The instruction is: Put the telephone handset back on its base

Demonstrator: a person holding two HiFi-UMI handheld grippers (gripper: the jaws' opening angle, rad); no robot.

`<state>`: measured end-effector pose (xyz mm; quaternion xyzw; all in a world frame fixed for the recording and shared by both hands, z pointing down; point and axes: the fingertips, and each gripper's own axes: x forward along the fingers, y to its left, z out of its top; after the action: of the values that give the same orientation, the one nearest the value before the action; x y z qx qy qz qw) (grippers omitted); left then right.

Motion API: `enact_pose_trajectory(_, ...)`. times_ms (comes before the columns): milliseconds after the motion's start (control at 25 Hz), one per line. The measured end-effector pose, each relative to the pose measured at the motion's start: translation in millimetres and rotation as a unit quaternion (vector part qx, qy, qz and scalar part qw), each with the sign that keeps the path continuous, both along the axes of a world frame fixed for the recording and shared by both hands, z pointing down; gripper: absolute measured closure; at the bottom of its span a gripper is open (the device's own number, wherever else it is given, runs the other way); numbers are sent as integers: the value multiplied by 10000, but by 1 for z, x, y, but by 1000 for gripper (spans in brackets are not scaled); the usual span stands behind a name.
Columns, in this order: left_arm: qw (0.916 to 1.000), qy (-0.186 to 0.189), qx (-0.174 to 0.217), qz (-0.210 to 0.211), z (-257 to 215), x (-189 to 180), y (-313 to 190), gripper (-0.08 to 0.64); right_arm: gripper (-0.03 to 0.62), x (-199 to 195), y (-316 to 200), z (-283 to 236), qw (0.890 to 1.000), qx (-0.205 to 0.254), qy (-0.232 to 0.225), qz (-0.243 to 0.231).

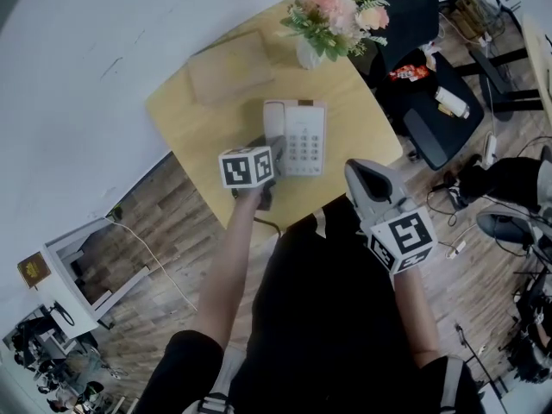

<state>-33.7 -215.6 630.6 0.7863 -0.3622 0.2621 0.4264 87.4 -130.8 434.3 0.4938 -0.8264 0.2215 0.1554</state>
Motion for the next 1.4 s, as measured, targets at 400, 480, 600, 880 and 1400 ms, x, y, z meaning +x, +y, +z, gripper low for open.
enact_pose_trajectory(400, 9993, -309, 103, 180, 5, -2, -2, 367, 589, -5, -1, 1, 10000, -11, -12, -37)
enact_pose_trajectory(480, 9991, -333, 107, 228, 5, -1, -3, 365, 589, -6, 0, 1, 10000, -10, -8, -38)
enact_pose_trajectory(600, 9985, -424, 169, 295, 4, -3, -4, 360, 589, -8, 0, 0, 10000, -8, -6, -42)
enact_pose_trajectory(880, 9974, -481, 435, 299, -10, -8, -9, 360, 589, -10, 2, -3, 10000, 19, -7, -57)
enact_pose_trajectory(1400, 9974, -248, 680, 5, -38, -28, 3, 401, 589, -28, 9, -20, 9992, 292, 29, -258)
